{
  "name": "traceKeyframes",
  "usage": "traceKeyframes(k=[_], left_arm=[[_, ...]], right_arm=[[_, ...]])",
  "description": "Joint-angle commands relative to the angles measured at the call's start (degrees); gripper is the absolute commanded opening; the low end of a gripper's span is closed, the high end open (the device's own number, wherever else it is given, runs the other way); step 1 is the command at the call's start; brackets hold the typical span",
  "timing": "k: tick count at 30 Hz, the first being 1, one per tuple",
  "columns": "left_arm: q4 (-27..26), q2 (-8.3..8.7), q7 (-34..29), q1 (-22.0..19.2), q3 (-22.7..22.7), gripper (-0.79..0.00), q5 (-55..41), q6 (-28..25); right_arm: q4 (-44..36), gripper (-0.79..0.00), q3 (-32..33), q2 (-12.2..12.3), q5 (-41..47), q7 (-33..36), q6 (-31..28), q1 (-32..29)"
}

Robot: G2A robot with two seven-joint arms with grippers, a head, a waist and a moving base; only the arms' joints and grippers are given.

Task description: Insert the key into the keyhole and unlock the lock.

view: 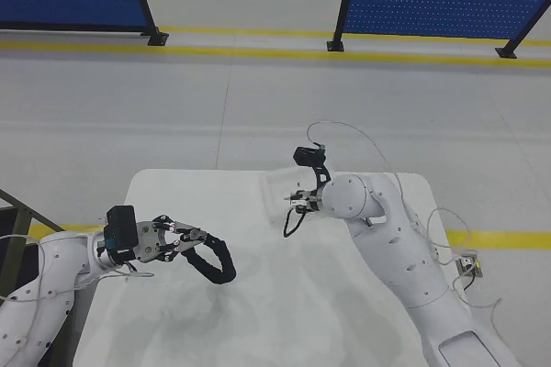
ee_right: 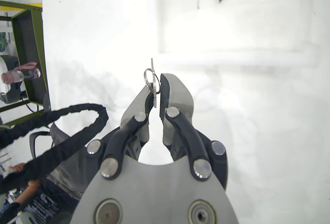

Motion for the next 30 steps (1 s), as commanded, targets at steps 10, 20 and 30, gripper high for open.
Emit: traceKeyframes(k=[10,20,30], left_arm=[[0.0,0.00,0.0,0.0,0.0,-0.785,0.0,0.0],[0.0,0.00,0.0,0.0,0.0,-0.785,0.0,0.0],[0.0,0.00,0.0,0.0,0.0,-0.785,0.0,0.0]], right_arm=[[-21.3,-0.785,10.6,2.8,7.0,7.1,-10.4,-12.2],[-31.1,-0.785,17.1,3.9,16.3,7.2,-10.7,-18.8],[-31.1,-0.785,17.1,3.9,16.3,7.2,-10.7,-18.8]])
